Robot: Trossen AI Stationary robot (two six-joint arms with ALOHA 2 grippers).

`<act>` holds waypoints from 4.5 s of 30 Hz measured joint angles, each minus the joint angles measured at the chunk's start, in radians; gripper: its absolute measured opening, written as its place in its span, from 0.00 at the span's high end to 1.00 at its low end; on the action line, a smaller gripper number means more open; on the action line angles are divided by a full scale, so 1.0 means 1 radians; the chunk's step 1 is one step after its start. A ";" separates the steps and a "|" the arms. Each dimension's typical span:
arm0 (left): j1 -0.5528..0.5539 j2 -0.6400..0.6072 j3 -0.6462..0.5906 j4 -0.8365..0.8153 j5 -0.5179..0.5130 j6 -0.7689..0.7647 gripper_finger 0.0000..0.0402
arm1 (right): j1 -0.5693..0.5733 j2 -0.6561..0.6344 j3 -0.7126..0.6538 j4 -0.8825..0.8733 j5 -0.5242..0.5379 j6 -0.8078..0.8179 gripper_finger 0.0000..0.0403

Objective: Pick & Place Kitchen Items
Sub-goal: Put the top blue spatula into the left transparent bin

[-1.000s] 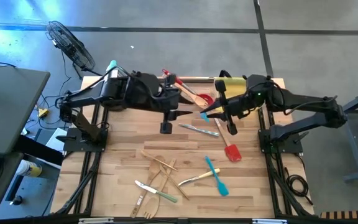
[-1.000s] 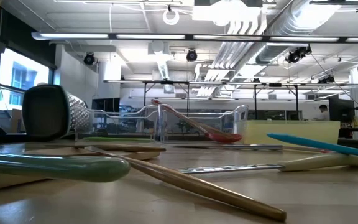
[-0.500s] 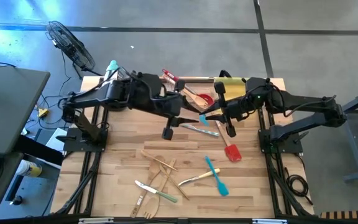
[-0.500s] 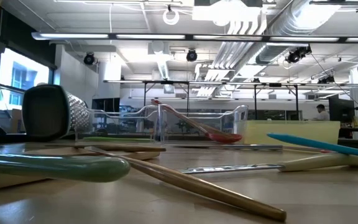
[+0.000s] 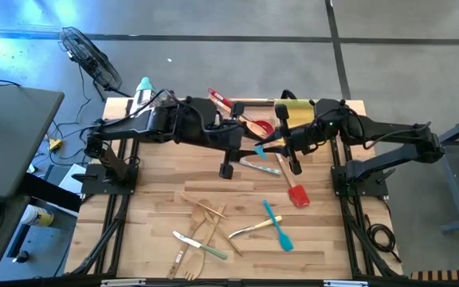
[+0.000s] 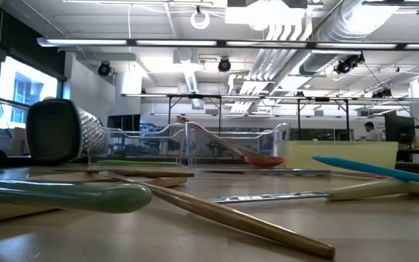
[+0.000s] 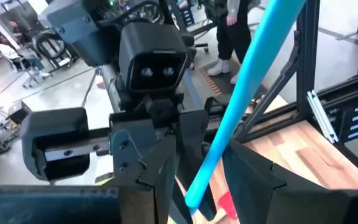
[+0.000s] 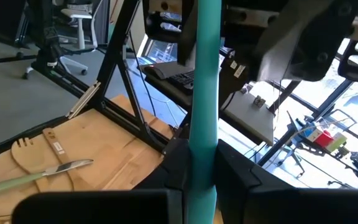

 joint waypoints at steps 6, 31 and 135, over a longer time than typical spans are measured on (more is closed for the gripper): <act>0.000 0.000 0.000 0.005 0.000 0.000 0.69 | 0.000 0.000 0.000 -0.005 0.000 0.000 0.91; 0.001 0.008 0.000 0.002 -0.053 0.015 0.97 | -0.019 0.001 0.000 -0.032 0.004 0.003 0.90; 0.702 -0.002 -0.242 -0.736 -0.321 -0.182 0.98 | -0.148 -0.394 -0.001 -0.631 0.573 0.228 0.37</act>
